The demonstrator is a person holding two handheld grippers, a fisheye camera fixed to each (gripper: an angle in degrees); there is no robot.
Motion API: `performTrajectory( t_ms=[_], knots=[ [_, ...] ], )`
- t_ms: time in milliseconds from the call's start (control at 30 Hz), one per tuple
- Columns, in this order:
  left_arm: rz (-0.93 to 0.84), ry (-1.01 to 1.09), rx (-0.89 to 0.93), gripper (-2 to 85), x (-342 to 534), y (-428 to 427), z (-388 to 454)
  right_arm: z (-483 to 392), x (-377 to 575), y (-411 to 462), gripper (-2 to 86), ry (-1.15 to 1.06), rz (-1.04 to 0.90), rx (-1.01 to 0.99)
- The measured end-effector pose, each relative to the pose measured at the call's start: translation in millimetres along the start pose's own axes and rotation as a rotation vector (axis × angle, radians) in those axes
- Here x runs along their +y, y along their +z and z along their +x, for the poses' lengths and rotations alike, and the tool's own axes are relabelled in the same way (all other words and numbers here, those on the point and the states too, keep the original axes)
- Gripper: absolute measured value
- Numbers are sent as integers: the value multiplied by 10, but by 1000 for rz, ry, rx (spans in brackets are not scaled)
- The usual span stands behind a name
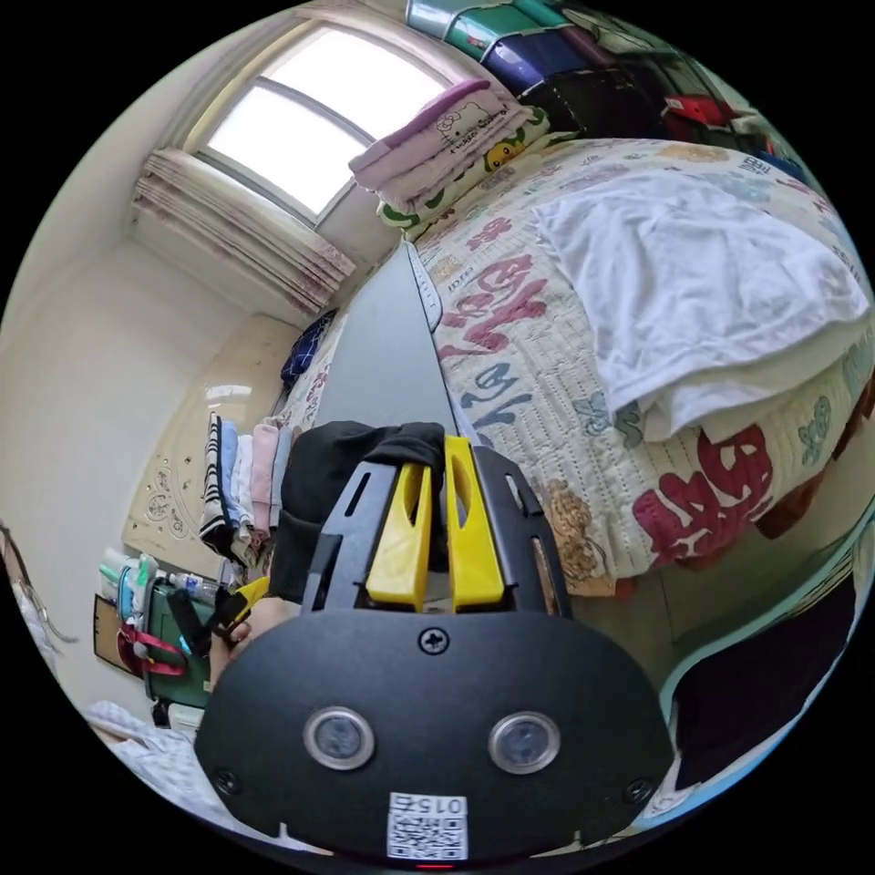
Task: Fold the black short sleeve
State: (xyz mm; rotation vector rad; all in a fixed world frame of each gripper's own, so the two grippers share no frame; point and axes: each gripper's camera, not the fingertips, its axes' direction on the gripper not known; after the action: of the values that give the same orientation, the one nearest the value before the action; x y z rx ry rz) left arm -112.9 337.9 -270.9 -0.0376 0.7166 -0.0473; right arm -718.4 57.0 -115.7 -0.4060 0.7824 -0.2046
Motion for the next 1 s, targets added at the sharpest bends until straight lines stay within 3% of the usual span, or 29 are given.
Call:
performTrajectory(
  t_ms=[133,200,333,500,700,833,1000],
  knots=[
    [-76,56,50,112,-13,315,212,-94,110,-84,54,-64,-28,76],
    [-81,71,-14,134,-30,467,342,-140,180,-175,61,-91,-19,142],
    [-63,123,-51,125,-78,614,481,-344,335,-407,105,-264,55,103],
    [-43,117,-27,44,-154,629,545,-1172,638,-178,150,-744,-200,-110],
    [87,125,35,13,-240,189,675,-1408,961,547,127,-916,-423,34],
    [153,237,-71,9,-337,-100,901,-1564,842,226,36,-901,-283,2],
    [373,344,-21,9,-711,-745,1259,-1947,371,-750,15,-879,-7,-145]
  ],
)
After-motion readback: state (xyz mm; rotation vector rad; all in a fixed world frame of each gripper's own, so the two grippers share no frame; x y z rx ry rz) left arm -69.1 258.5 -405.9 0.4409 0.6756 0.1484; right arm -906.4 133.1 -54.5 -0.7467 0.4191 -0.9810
